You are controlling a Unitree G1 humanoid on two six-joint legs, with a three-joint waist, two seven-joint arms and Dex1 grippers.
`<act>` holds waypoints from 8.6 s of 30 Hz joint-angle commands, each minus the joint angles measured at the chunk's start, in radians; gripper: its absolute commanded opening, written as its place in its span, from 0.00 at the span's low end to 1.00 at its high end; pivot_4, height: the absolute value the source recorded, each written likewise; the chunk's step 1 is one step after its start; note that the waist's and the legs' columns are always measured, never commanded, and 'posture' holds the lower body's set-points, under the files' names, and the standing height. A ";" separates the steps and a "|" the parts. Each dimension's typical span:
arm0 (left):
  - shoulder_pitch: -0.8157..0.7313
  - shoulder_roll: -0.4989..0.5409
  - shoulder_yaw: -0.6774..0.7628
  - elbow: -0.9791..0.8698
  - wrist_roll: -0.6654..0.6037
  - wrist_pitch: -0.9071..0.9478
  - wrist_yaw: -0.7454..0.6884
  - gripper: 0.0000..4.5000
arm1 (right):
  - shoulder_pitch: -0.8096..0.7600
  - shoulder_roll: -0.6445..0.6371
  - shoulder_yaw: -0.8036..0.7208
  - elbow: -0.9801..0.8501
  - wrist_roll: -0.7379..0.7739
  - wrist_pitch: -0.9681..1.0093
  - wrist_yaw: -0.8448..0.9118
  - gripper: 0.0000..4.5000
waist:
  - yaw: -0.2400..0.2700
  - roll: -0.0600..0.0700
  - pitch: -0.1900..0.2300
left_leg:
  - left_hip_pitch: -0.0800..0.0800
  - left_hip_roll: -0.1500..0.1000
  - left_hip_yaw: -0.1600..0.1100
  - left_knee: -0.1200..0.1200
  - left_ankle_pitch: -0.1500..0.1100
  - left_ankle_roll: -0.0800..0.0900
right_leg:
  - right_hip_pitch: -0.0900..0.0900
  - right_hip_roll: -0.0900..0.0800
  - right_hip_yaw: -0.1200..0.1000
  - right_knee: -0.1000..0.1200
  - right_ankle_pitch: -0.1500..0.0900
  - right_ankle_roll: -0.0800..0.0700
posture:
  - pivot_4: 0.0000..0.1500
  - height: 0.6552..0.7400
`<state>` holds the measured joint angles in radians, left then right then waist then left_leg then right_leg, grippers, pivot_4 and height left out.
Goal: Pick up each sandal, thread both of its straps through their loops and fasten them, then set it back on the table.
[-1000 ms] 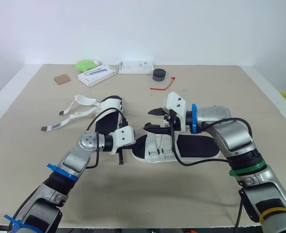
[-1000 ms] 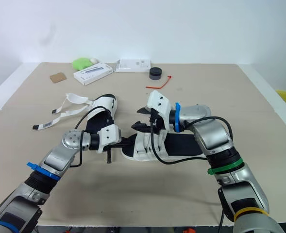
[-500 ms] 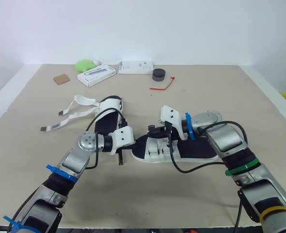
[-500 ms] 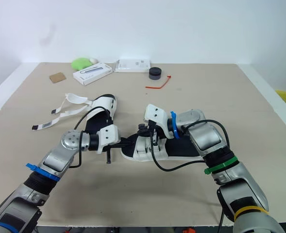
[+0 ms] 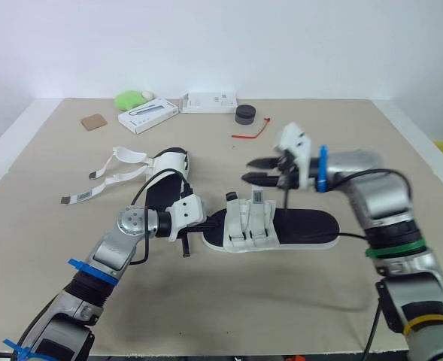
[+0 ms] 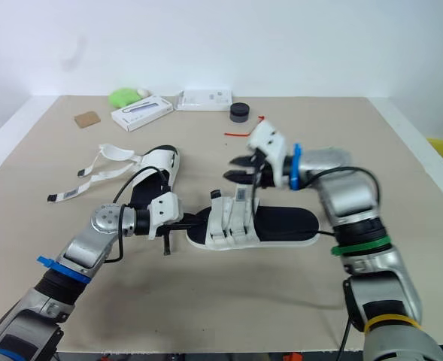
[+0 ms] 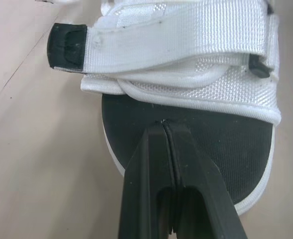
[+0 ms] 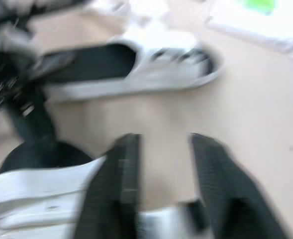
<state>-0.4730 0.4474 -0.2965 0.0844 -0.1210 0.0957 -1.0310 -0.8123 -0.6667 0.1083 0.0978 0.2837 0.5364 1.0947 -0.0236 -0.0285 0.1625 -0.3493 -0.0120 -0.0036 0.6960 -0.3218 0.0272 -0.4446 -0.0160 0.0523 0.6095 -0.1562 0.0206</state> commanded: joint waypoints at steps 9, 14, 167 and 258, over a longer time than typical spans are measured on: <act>0.054 0.048 0.167 -0.236 -0.277 0.104 -0.089 0.80 | 0.221 -0.199 -0.075 0.143 -0.020 -0.303 0.227 1.00 | -0.001 0.002 0.003 | -0.004 -0.001 0.000 -0.002 -0.002 -0.001 | -0.003 -0.002 -0.002 -0.001 -0.002 0.001 | 1.00 1.00; 0.116 0.113 0.213 -0.332 -0.344 0.138 -0.116 0.96 | 0.236 -0.160 -0.058 0.264 -0.056 -0.446 0.253 1.00 | -0.001 0.004 0.006 | -0.003 -0.001 0.002 -0.002 -0.002 -0.002 | -0.003 -0.001 0.000 -0.001 -0.002 0.002 | 1.00 1.00; -0.083 -0.268 0.269 -0.126 -0.041 0.576 0.778 1.00 | 0.311 0.097 0.001 -0.059 0.112 -0.429 0.244 0.99 | -0.004 -0.005 0.015 | 0.010 0.005 0.016 0.001 -0.005 -0.011 | 0.002 0.008 0.019 0.003 0.004 0.003 | 1.00 1.00; 0.194 0.367 0.323 -0.420 -0.479 0.313 -0.133 1.00 | 0.284 0.089 0.079 -0.012 0.014 -0.376 0.177 0.02 | 0.000 -0.004 0.015 | -0.004 0.007 0.014 0.009 -0.007 -0.014 | -0.009 0.007 0.007 0.006 0.003 -0.001 | 1.00 1.00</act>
<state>-0.2578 0.8315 0.0097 -0.3472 -0.6049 0.4123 -1.2031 -0.5094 -0.5864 0.1798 0.0996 0.3056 0.1775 1.2667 -0.0236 -0.0328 0.1774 -0.3537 -0.0046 0.0100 0.7053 -0.3283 0.0133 -0.4537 -0.0089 0.0597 0.6153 -0.1536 0.0191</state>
